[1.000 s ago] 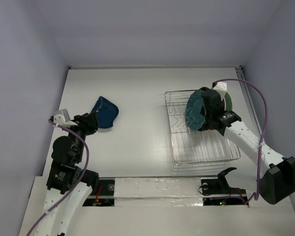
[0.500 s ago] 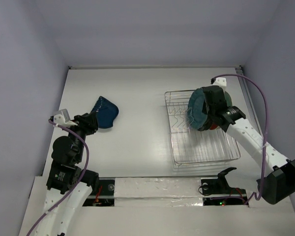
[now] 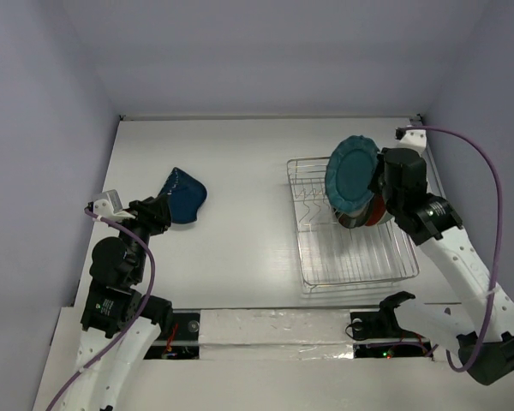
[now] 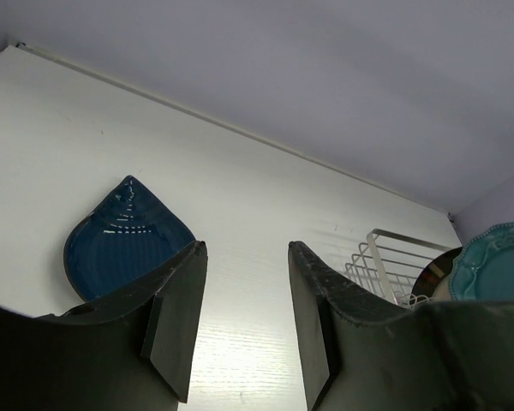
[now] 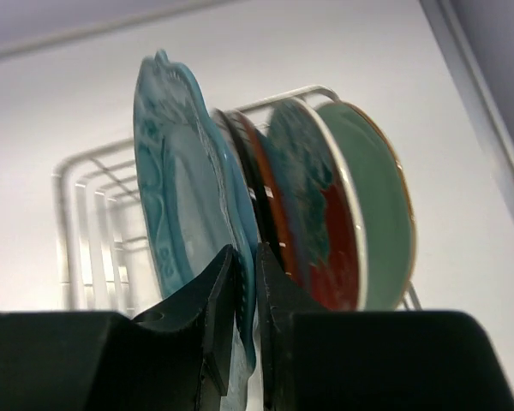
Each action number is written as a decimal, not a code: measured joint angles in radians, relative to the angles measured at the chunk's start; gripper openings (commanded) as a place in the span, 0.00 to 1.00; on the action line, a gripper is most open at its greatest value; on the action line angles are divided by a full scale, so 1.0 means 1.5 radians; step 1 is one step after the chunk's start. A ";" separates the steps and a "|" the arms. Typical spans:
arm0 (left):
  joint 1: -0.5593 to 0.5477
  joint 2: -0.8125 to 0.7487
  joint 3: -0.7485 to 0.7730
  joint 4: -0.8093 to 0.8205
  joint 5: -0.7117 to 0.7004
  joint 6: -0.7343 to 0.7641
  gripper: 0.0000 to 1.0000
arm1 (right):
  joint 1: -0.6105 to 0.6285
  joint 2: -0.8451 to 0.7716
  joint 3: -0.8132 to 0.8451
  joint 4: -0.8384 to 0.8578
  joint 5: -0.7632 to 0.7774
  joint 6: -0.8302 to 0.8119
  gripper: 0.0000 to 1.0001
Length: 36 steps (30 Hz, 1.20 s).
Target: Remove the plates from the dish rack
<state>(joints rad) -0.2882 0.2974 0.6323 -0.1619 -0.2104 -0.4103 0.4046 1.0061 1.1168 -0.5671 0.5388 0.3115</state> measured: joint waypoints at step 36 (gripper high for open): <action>0.000 0.006 0.000 0.000 0.000 0.000 0.41 | 0.268 0.412 0.068 0.219 -0.542 0.008 0.00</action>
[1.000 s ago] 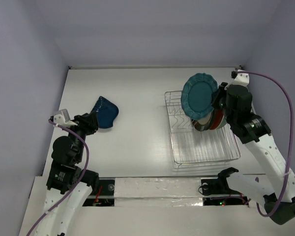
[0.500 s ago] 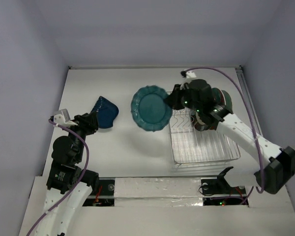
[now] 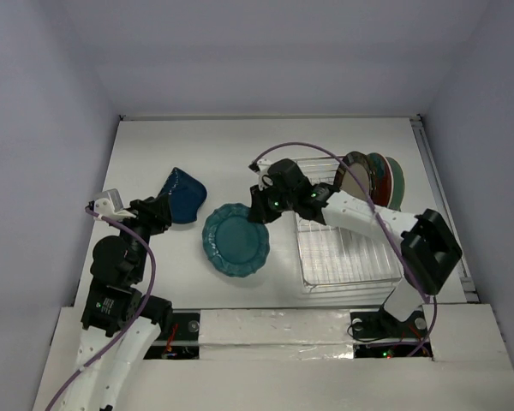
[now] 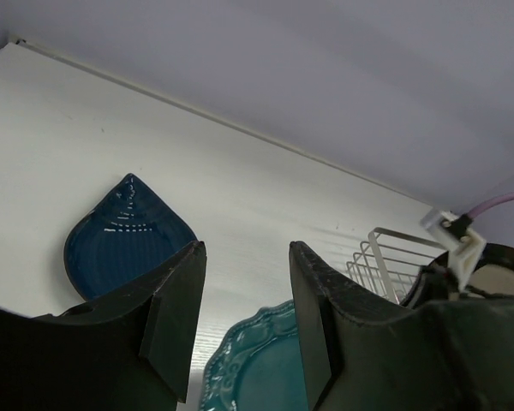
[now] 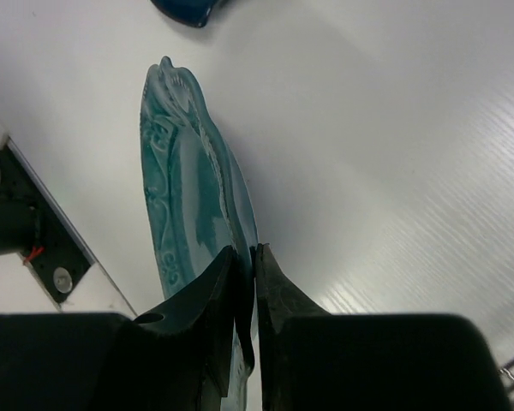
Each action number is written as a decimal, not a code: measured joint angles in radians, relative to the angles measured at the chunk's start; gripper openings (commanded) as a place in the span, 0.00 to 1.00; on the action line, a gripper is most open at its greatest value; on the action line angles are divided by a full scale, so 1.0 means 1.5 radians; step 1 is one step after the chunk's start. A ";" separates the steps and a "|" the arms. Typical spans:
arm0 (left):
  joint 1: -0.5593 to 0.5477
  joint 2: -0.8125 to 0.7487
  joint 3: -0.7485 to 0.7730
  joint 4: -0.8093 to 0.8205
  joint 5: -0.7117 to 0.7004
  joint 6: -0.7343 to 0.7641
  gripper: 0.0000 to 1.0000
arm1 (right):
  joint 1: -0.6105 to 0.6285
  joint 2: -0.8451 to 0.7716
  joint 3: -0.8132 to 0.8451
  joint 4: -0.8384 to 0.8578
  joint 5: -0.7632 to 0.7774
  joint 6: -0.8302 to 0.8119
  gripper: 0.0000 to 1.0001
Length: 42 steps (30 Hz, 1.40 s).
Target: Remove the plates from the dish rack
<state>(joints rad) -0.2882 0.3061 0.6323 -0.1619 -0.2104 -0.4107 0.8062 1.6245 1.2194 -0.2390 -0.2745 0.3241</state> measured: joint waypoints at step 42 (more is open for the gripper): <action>0.000 -0.001 0.000 -0.001 0.000 0.000 0.40 | 0.013 0.145 0.018 -0.034 0.248 0.043 0.56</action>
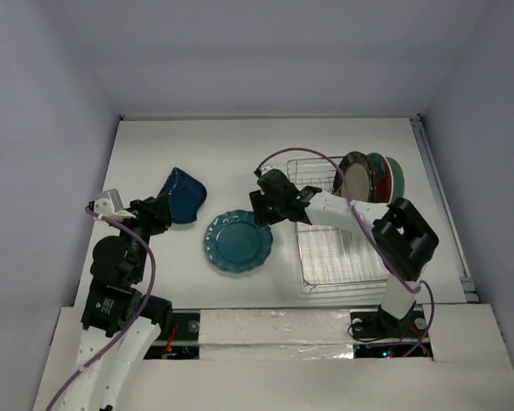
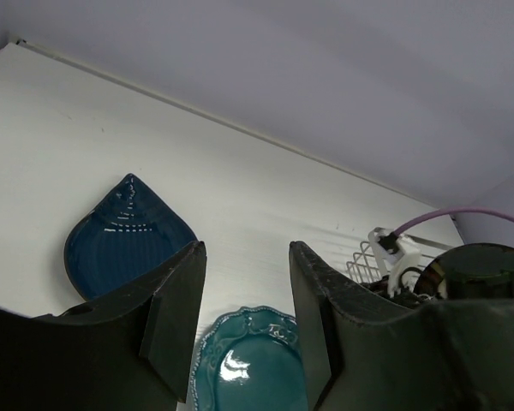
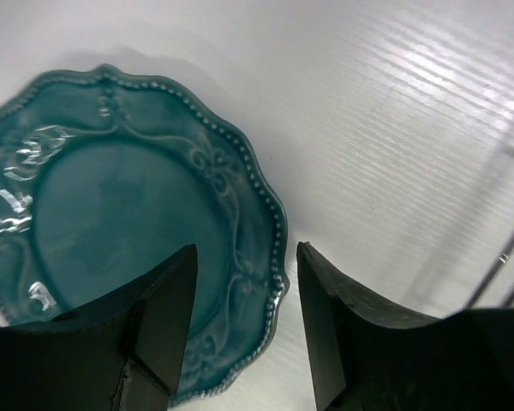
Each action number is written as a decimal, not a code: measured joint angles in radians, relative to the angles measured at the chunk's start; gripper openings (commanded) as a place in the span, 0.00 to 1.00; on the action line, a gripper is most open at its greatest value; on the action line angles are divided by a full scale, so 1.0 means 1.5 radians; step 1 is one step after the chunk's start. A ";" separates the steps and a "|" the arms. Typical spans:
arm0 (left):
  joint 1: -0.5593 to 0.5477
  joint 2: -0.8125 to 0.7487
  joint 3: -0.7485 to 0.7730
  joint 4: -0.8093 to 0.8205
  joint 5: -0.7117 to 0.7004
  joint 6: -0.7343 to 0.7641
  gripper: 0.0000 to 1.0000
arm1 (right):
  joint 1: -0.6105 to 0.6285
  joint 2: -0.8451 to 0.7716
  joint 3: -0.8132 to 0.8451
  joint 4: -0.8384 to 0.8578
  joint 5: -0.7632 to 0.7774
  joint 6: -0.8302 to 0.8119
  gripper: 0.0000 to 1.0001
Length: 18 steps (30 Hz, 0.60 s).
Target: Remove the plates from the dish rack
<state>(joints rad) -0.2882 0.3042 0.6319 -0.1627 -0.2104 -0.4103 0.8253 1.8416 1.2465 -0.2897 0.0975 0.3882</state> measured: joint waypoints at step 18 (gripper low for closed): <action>0.000 -0.017 0.000 0.000 0.000 -0.002 0.07 | -0.099 -0.575 -0.071 -0.105 0.369 0.070 0.01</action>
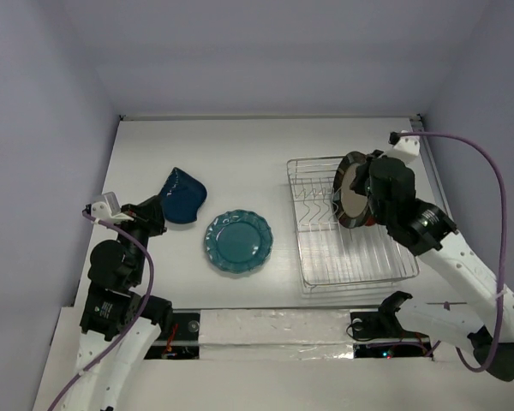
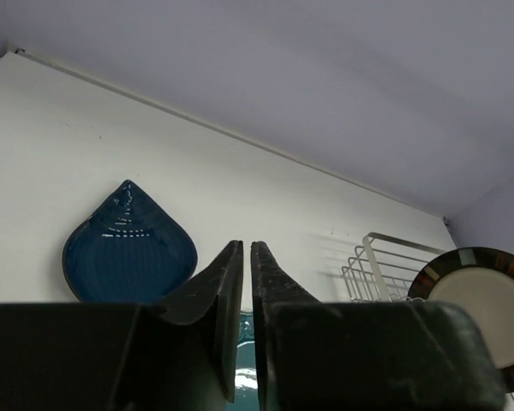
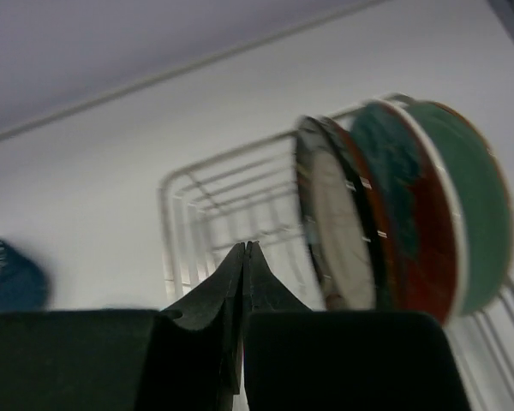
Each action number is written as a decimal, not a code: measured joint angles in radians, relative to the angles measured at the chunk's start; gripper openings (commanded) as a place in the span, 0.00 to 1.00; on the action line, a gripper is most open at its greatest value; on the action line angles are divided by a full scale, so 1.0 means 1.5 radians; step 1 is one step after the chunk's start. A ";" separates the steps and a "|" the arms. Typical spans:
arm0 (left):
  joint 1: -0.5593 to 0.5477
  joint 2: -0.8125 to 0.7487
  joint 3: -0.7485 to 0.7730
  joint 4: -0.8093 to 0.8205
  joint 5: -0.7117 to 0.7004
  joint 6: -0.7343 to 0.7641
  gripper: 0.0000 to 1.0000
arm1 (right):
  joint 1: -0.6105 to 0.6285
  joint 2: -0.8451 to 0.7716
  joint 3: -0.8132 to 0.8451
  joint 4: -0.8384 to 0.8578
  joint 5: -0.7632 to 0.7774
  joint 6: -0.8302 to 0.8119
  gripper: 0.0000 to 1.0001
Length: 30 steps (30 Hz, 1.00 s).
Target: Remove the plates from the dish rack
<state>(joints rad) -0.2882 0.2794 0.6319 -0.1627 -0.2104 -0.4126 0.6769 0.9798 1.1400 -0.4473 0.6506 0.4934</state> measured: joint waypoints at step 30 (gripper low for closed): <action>0.000 0.001 -0.001 0.001 0.000 -0.001 0.34 | -0.121 0.114 -0.022 -0.184 0.044 -0.017 0.35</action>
<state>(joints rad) -0.2878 0.2802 0.6304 -0.1619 -0.2104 -0.4145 0.4957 1.1515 1.1076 -0.7231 0.7170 0.4679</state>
